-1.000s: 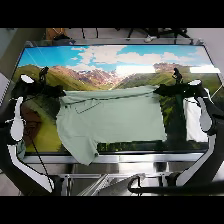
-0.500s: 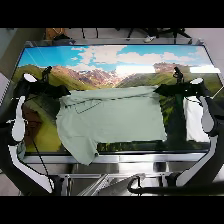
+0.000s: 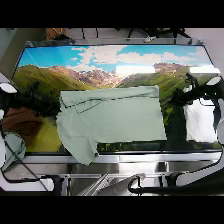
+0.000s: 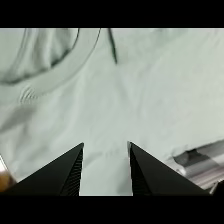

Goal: Fold the shirts.

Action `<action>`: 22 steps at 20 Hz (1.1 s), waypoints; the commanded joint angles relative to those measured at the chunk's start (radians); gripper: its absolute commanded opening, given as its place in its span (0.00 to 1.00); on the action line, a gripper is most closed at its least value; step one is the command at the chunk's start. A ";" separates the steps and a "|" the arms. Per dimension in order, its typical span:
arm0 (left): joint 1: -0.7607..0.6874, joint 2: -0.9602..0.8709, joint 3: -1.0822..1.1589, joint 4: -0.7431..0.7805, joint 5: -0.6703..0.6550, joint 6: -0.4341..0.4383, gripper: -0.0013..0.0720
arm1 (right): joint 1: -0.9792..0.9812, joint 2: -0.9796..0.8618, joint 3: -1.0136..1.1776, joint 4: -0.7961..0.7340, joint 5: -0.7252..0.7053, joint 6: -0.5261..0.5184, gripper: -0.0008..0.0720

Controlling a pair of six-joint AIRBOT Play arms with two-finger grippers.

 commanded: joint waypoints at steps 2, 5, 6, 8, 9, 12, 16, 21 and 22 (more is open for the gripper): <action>0.011 0.266 -0.469 -0.002 0.043 -0.027 0.45 | -0.014 0.097 -0.237 -0.006 -0.003 0.014 0.36; 0.011 0.389 -0.703 -0.002 0.131 -0.027 0.46 | -0.013 0.108 -0.289 0.047 -0.011 0.010 0.52; 0.011 0.427 -0.757 -0.002 0.162 -0.027 0.46 | -0.012 0.108 -0.293 0.054 -0.011 0.010 0.52; 0.011 0.507 -0.838 -0.002 0.203 -0.027 0.46 | -0.012 0.108 -0.293 0.072 -0.011 -0.001 0.52; 0.011 0.547 -0.869 -0.001 0.220 -0.027 0.46 | -0.012 0.108 -0.293 0.079 -0.010 -0.001 0.52; 0.011 0.636 -0.940 -0.003 0.277 -0.048 0.46 | -0.008 0.108 -0.293 0.093 -0.012 -0.016 0.52; 0.011 0.672 -1.013 -0.057 0.410 -0.061 0.46 | -0.008 0.107 -0.293 0.096 -0.015 -0.020 0.52; -0.040 0.500 -1.006 -0.216 0.586 -0.021 0.46 | -0.009 0.107 -0.293 0.095 -0.013 -0.019 0.52; -0.069 0.458 -0.976 -0.257 0.603 0.014 0.45 | -0.009 0.107 -0.293 0.095 -0.010 -0.017 0.52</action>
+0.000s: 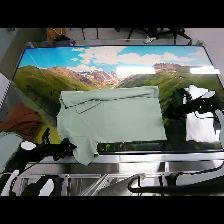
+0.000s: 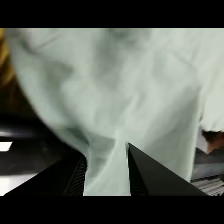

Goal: Fold the shirts.

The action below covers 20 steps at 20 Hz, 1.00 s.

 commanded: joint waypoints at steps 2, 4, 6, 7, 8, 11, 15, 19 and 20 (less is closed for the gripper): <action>-0.096 -0.156 0.103 -0.084 0.121 0.070 0.40 | 0.000 0.000 -0.001 0.000 0.021 0.008 0.52; -0.118 -0.203 0.187 -0.082 0.071 0.105 0.04 | -0.001 0.000 -0.003 -0.029 0.046 0.032 0.52; -0.117 -0.217 0.251 -0.057 0.015 0.108 0.04 | -0.002 0.000 -0.013 -0.097 0.068 0.071 0.52; -0.117 -0.215 0.280 -0.023 -0.021 0.106 0.04 | -0.001 0.000 -0.025 -0.106 0.078 0.075 0.52; -0.117 -0.215 0.304 0.008 -0.061 0.106 0.04 | -0.001 0.000 -0.043 -0.105 0.087 0.079 0.52; -0.117 -0.213 0.338 0.038 -0.113 0.106 0.04 | 0.000 0.000 -0.126 -0.105 0.087 0.121 0.52; -0.117 -0.214 0.338 0.040 -0.142 0.109 0.04 | 0.000 0.000 -0.227 -0.105 0.086 0.136 0.52; -0.118 -0.212 0.338 0.039 -0.152 0.111 0.04 | 0.022 0.000 -0.264 -0.079 0.082 0.094 0.50; -0.117 -0.204 0.338 0.040 -0.159 0.112 0.04 | 0.030 0.002 -0.264 -0.039 0.084 0.064 0.29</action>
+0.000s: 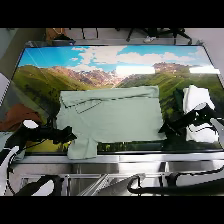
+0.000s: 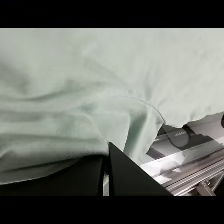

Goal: Fold the shirts.

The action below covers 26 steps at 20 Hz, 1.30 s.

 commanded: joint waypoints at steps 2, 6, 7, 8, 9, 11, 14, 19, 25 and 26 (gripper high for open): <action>0.000 0.068 0.003 0.003 -0.029 0.006 0.04 | 0.022 0.015 -0.023 0.133 -0.023 -0.095 0.03; 0.000 0.262 0.002 0.185 -0.165 -0.127 0.04 | 0.022 0.126 -0.023 -0.006 -0.007 0.037 0.03; 0.000 0.306 0.002 0.224 -0.221 -0.152 0.04 | 0.022 0.169 -0.023 -0.104 0.021 0.115 0.03; 0.000 0.344 0.002 0.251 -0.256 -0.170 0.04 | 0.022 0.212 -0.024 -0.187 0.060 0.186 0.03; 0.000 0.384 0.002 0.264 -0.285 -0.185 0.04 | 0.022 0.253 -0.025 -0.251 0.092 0.231 0.03; 0.000 0.457 0.002 0.272 -0.324 -0.196 0.04 | 0.022 0.336 -0.033 -0.290 0.124 0.272 0.03; 0.000 0.521 0.003 0.272 -0.332 -0.201 0.04 | 0.022 0.413 -0.035 -0.277 0.107 0.266 0.03; 0.000 0.388 0.131 0.267 -0.085 -0.174 0.04 | 0.022 0.376 -0.024 0.127 -0.277 -0.060 0.03; -0.037 -0.017 0.454 0.236 0.054 -0.120 0.04 | 0.025 0.154 0.094 0.480 -0.455 -0.328 0.03; -0.046 -0.086 0.502 0.236 0.069 -0.109 0.04 | 0.032 0.105 0.115 0.480 -0.464 -0.340 0.03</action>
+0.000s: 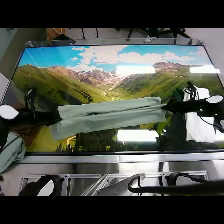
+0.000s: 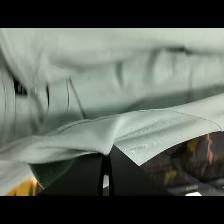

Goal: Fold the shirts.

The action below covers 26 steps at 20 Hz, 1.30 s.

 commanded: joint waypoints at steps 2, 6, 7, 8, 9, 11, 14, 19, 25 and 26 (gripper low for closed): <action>-0.042 -0.304 0.212 -0.012 0.098 0.034 0.04 | 0.026 -0.193 0.075 0.134 -0.105 -0.148 0.03; -0.059 -0.499 0.339 -0.011 0.086 0.035 0.05 | 0.055 -0.273 0.085 0.135 -0.129 -0.204 0.05; -0.058 -0.531 0.376 -0.011 0.069 0.035 0.44 | 0.053 -0.266 0.096 0.129 -0.120 -0.209 0.08; -0.058 -0.554 0.415 -0.003 0.045 0.035 0.89 | 0.045 -0.251 0.113 0.105 -0.111 -0.207 0.36; -0.058 -0.571 0.453 -0.002 0.009 0.035 0.93 | 0.030 -0.230 0.126 0.075 -0.107 -0.207 0.55; -0.048 -0.571 0.507 0.033 -0.057 0.031 0.93 | -0.006 -0.200 0.144 0.013 -0.116 -0.206 0.59; -0.031 -0.540 0.541 0.092 -0.129 0.002 0.93 | -0.047 -0.216 0.148 0.007 -0.113 -0.184 0.89; -0.048 -0.496 0.539 0.090 -0.192 -0.011 0.93 | -0.002 -0.315 0.148 0.024 -0.053 -0.185 0.89; -0.164 -0.490 0.539 0.090 -0.191 -0.011 0.48 | 0.060 -0.344 0.149 0.025 -0.038 -0.185 0.24; -0.193 -0.490 0.539 0.090 -0.172 -0.011 0.31 | 0.064 -0.344 0.149 0.025 -0.034 -0.190 0.05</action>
